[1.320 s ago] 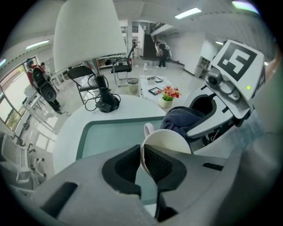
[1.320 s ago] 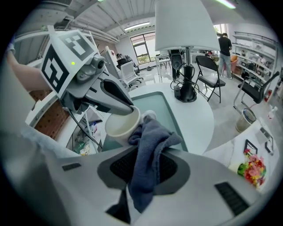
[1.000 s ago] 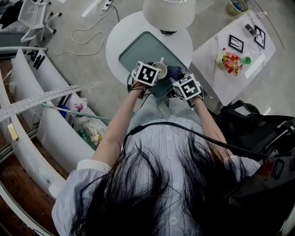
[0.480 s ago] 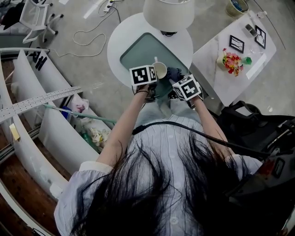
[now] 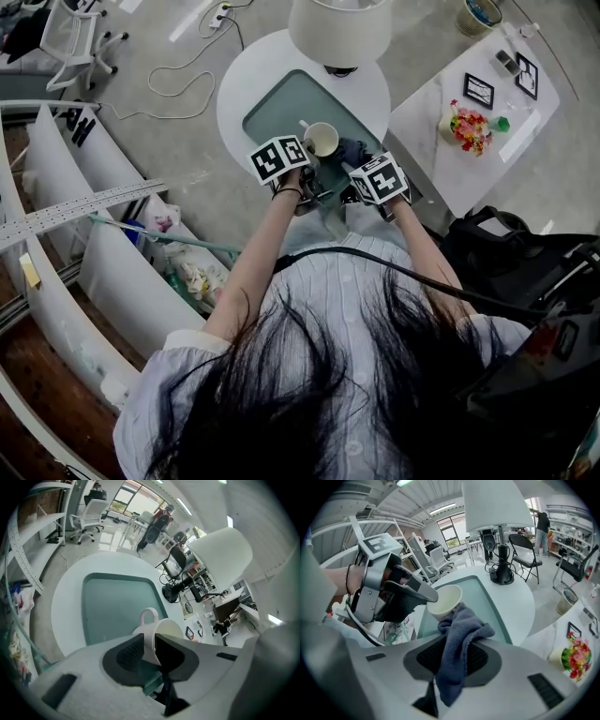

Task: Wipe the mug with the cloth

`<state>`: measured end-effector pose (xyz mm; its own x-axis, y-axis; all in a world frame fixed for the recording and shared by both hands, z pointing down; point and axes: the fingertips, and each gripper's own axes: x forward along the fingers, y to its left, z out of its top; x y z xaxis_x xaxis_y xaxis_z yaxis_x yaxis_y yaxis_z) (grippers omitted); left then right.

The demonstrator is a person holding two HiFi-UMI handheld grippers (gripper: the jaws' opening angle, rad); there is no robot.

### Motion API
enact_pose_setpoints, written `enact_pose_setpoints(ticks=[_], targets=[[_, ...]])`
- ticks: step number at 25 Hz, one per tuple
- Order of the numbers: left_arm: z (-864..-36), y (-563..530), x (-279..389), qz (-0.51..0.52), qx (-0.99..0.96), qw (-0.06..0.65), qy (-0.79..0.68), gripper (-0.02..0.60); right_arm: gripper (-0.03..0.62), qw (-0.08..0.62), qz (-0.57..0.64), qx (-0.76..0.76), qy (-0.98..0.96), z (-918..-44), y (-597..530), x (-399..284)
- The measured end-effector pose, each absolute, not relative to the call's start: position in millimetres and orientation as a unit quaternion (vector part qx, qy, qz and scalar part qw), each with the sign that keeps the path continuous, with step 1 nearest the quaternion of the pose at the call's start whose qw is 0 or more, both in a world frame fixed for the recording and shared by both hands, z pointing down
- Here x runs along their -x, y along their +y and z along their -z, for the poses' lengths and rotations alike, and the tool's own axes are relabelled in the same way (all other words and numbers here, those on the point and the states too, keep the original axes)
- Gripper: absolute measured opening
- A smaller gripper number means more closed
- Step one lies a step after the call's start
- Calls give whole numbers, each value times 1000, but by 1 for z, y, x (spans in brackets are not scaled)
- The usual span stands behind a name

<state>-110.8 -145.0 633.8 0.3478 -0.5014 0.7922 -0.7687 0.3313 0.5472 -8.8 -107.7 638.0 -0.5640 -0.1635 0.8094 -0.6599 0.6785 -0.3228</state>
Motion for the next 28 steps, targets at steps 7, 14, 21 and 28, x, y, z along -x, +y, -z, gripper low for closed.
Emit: enact_pose_setpoints(ticks=[7, 14, 21, 28], targets=[[-621, -149, 111, -216, -688, 482, -498, 109, 94, 386, -327, -253, -824, -637, -106, 5], [-595, -165, 98, -374, -833, 256, -318, 114, 94, 378, -340, -256, -822, -638, -104, 4], [-602, -174, 63, -518, -847, 44, -111, 114, 94, 368, -359, -264, -816, -638, -105, 6], [-625, -169, 31, -602, -786, -115, 80, 114, 94, 359, -374, -275, -810, -638, -104, 7]])
